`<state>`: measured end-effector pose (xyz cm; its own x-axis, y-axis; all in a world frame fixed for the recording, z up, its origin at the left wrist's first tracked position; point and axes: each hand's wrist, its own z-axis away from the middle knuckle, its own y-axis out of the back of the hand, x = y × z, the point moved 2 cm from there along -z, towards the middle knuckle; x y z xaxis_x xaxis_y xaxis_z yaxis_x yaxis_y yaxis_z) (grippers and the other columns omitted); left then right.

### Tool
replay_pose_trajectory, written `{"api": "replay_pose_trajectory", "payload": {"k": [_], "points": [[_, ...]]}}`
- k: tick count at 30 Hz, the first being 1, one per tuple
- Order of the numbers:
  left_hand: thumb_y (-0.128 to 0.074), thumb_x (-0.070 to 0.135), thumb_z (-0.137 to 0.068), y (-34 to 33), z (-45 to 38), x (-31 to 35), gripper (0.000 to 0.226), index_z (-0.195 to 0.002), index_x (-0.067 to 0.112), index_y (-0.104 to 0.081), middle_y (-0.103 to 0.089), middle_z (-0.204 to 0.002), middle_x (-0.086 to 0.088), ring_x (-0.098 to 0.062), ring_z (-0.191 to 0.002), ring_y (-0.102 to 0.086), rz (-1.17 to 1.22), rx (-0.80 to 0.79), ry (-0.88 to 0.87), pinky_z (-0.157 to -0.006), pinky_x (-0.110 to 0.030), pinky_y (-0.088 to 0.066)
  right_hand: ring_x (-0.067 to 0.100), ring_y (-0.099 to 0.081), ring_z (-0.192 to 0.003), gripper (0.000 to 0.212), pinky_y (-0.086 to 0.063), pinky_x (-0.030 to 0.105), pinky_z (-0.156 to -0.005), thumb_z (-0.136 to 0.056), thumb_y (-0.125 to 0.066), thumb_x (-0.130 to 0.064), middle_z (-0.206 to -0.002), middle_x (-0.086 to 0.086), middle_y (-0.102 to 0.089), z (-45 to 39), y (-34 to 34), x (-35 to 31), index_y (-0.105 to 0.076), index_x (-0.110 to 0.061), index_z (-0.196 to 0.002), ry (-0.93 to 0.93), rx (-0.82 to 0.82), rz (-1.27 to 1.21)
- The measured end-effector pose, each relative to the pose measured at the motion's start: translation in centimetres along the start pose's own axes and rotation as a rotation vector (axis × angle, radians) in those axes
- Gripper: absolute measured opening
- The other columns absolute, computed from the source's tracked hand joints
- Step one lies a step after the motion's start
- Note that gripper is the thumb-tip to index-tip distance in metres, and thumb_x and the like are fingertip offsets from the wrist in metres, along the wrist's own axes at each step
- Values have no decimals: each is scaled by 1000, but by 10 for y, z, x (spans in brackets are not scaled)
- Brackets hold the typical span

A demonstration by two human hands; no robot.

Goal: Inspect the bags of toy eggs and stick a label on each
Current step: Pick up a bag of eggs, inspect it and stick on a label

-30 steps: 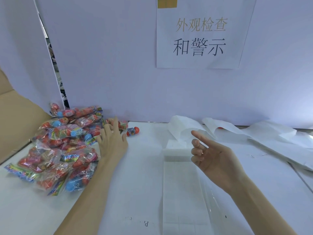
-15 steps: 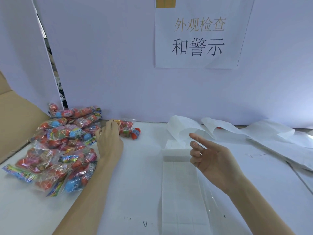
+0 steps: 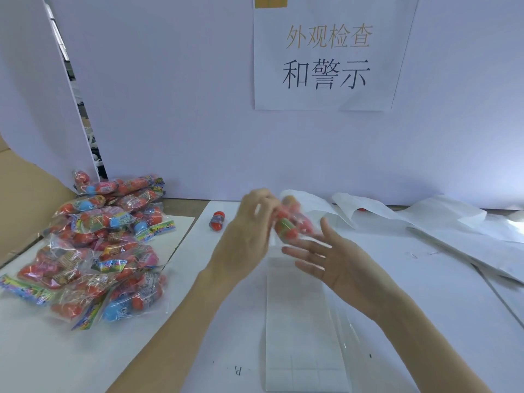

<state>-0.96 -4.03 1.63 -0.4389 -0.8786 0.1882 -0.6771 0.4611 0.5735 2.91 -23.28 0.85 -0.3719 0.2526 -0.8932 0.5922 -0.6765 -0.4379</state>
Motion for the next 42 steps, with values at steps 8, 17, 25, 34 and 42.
{"api": "replay_pose_trajectory", "payload": {"k": [8,17,25,34,42], "points": [[-50,44,-106,-6,2,10,38,-141,31,-41,-44,-146,4,-12,-127,-56,451,-127,228,-92,-29,-55,25,-71,-100,40,-59,40,-99,-87,-75,-21,-115,13,-75,1,17,-7,-72,-9,-126,135,133,124],[-68,16,-101,-10,2,-6,19,-113,2,-67,-67,-105,-9,-16,-94,-64,893,-180,841,-100,-53,-54,22,-74,-87,37,-61,34,-84,-100,-62,-34,-105,11,-77,-2,21,-7,-74,-3,-116,145,238,118],[-48,24,-111,-17,4,-1,12,-103,18,-54,-59,-80,1,-18,-73,-57,816,-94,853,-60,-24,-54,18,-76,-87,34,-57,19,-71,-108,-50,-35,-105,6,-80,1,12,-3,-78,-18,-117,243,339,273],[-43,27,-112,-20,6,3,10,-105,20,-43,-49,-57,8,-15,-43,-39,613,20,713,-40,-24,-33,27,-74,-81,40,-54,25,-70,-98,-71,-19,-91,15,-76,1,6,-1,-59,-24,-136,192,164,376],[-50,33,-109,-10,4,-4,11,-103,26,-45,-59,-63,-2,-21,-55,-48,422,57,629,-54,-35,-37,15,-66,-73,33,-45,19,-59,-91,-80,-18,-89,7,-75,2,6,-6,-67,-12,-121,241,222,425]]}}
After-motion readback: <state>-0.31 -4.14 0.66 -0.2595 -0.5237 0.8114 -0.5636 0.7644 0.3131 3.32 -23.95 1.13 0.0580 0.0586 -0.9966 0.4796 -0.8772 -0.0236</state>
